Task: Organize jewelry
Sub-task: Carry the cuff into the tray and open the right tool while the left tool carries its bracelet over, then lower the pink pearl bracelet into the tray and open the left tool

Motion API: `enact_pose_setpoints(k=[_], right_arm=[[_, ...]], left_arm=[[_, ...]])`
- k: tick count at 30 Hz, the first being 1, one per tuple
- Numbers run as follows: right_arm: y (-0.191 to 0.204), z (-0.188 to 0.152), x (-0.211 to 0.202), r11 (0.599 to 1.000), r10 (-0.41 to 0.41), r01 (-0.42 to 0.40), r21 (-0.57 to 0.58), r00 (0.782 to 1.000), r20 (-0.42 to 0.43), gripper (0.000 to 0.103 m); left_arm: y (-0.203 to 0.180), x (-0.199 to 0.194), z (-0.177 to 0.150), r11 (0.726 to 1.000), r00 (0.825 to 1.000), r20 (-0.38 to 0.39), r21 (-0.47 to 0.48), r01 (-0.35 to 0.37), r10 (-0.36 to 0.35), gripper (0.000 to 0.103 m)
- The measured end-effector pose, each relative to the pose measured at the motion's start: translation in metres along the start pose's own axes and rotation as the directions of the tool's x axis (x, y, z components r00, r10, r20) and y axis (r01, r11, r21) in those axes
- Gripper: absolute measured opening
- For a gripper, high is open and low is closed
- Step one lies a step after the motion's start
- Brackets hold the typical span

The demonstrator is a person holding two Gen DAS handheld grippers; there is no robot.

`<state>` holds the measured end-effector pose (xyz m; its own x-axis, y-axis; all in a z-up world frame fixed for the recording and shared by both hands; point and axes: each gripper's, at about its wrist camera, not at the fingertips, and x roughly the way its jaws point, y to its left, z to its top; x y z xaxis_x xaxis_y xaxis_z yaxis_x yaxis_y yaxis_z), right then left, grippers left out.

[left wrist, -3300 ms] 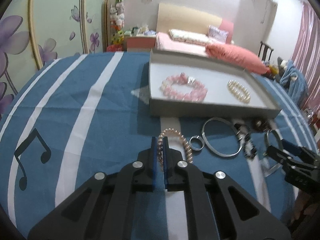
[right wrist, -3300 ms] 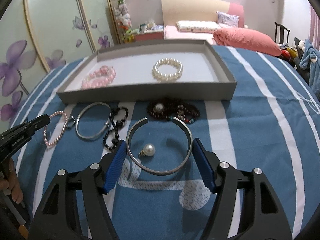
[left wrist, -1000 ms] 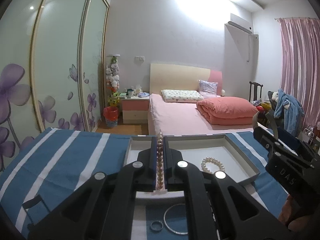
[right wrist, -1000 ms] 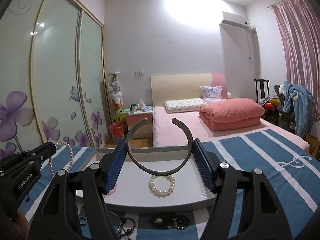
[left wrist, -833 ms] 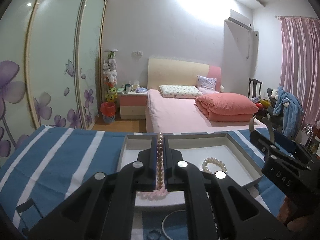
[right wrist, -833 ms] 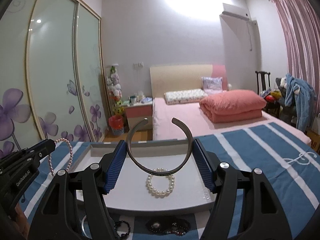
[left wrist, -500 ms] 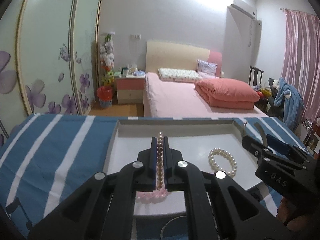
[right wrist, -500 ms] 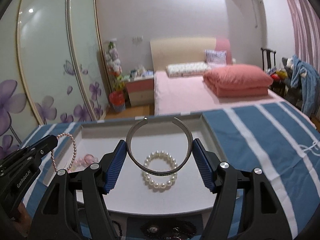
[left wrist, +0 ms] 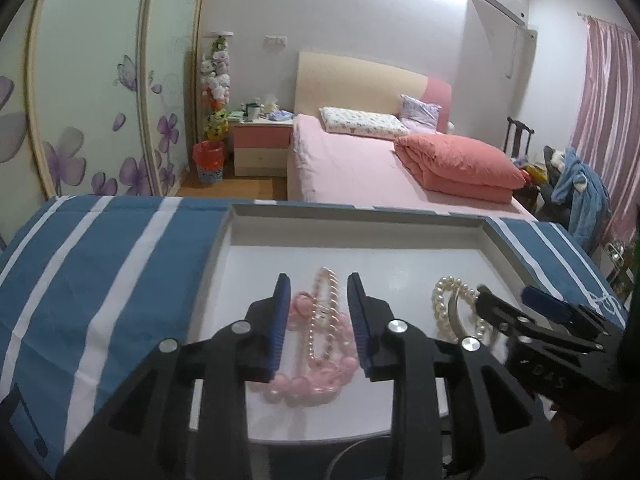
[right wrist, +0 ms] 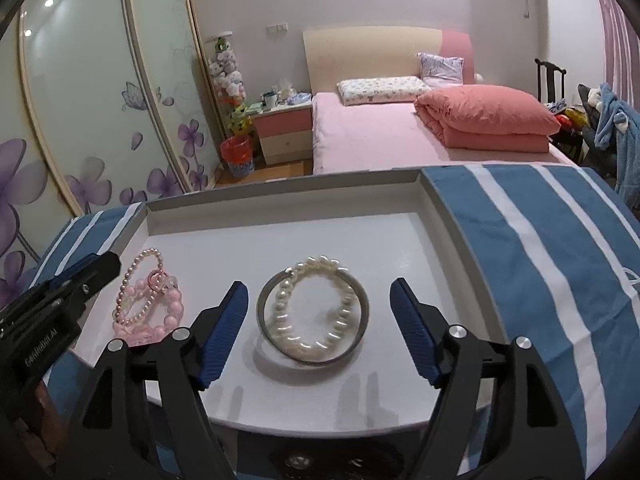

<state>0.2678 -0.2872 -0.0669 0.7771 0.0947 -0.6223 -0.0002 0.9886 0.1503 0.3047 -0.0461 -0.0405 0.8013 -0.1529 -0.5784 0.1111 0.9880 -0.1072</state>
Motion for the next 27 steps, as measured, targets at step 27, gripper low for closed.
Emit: enact_pose_setpoints(k=[27], right_arm=[[-0.036,-0.028,-0.052,0.999,-0.007,0.008,0.040,1.000,-0.023,0.064]], left_arm=[[0.046,-0.095,-0.040,0.998,0.998,0.001,-0.035,-0.059,0.059,0.038]])
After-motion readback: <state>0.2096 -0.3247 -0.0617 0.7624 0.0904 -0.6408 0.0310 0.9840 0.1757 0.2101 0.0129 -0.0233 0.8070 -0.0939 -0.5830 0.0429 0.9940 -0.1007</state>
